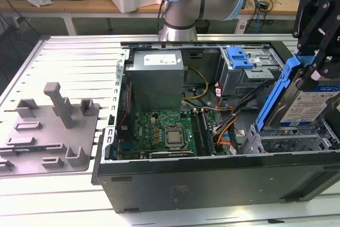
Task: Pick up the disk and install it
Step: 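Insert the disk into the insertion slot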
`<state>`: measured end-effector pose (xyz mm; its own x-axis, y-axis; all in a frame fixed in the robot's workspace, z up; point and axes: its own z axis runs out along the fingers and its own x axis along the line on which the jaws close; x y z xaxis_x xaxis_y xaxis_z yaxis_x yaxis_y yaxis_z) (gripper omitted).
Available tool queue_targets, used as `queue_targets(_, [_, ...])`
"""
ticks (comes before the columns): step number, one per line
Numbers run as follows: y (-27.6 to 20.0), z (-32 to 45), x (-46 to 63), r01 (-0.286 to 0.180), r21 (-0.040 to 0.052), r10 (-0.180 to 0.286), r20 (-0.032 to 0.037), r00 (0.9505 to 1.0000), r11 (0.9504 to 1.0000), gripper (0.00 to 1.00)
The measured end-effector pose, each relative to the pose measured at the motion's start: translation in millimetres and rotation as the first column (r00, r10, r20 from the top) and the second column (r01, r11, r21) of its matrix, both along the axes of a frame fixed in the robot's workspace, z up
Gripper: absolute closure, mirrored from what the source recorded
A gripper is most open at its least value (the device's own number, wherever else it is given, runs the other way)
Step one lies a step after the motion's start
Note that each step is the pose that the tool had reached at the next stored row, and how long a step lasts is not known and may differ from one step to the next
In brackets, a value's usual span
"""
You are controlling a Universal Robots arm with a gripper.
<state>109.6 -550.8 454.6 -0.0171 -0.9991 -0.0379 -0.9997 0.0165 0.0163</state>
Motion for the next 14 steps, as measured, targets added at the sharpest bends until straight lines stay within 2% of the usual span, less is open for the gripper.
queue_targets(14, [0.0, -3.4, 0.0, 0.0, -0.001, 0.0, 0.0, 1.0, 1.0, 0.63])
